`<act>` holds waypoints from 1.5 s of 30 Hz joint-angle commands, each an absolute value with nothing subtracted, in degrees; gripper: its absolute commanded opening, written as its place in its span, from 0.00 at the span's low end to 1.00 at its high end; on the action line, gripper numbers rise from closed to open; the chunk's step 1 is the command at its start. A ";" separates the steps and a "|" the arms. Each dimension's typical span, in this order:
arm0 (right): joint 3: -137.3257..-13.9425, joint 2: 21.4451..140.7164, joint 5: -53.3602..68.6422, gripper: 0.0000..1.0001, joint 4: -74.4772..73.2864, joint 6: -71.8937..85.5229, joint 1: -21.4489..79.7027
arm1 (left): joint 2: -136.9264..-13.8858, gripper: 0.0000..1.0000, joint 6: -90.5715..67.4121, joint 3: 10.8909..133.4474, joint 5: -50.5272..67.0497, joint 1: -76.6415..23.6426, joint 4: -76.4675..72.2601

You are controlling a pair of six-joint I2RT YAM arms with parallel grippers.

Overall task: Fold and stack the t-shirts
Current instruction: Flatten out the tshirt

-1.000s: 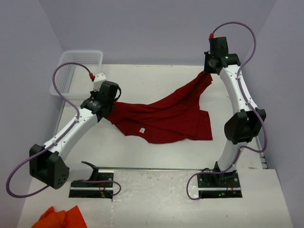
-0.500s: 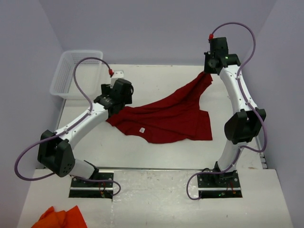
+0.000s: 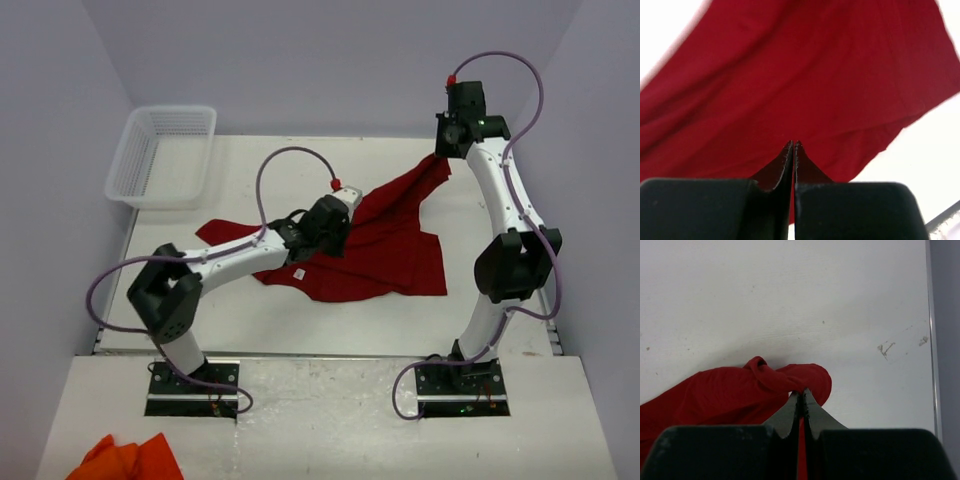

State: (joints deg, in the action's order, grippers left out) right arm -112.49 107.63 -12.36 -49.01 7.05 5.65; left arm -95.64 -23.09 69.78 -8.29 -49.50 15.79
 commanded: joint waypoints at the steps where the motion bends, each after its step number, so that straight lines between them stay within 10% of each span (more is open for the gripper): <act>1: -111.89 105.38 -12.13 0.00 -47.55 7.30 5.62 | -104.12 0.00 -26.09 73.03 1.39 -53.16 13.54; 18: -106.35 102.05 -12.65 0.00 -47.20 9.05 5.01 | -114.26 0.00 -36.56 67.42 0.45 -53.97 15.72; 31: -96.95 94.66 -17.75 0.00 -47.02 12.56 3.96 | -96.43 0.00 -46.77 51.07 -11.78 -41.07 22.15; 45: -77.35 82.09 -21.79 0.00 -47.90 23.37 9.66 | -108.01 0.00 -40.61 68.20 -19.06 -30.08 26.72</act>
